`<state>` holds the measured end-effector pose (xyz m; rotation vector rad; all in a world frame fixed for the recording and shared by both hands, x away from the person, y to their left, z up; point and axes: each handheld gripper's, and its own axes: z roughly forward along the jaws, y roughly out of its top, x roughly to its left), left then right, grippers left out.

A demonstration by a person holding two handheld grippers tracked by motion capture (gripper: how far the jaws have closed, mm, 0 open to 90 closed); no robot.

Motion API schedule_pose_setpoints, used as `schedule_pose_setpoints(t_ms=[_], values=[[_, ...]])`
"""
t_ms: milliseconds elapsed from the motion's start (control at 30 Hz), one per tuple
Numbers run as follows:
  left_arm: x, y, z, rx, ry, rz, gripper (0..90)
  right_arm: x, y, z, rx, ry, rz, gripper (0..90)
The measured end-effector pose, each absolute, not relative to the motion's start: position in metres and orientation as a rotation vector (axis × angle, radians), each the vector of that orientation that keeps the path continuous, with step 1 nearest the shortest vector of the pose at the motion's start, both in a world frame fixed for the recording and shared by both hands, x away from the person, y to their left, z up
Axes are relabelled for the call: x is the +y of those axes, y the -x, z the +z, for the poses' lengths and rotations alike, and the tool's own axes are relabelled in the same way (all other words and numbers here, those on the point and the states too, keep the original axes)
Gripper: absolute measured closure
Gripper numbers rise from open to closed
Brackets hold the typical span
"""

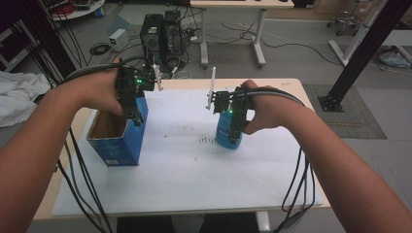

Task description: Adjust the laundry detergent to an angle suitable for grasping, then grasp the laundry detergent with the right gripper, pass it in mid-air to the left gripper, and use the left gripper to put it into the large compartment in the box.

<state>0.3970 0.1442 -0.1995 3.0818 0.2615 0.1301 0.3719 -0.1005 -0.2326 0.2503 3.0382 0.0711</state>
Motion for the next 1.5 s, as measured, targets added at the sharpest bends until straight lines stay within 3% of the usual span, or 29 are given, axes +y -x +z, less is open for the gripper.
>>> schedule_pose_setpoints(t_ms=[1067, 1500], values=[[0.138, -0.397, -0.208, 0.238, -3.081, 0.129, 10.3, -0.103, -0.368, -0.233, 3.022, -0.276, 0.102, 12.8], [0.138, -0.393, -0.211, 0.235, -3.062, 0.136, 10.3, -0.129, -0.361, -0.247, 2.963, -0.303, 0.398, 12.8]])
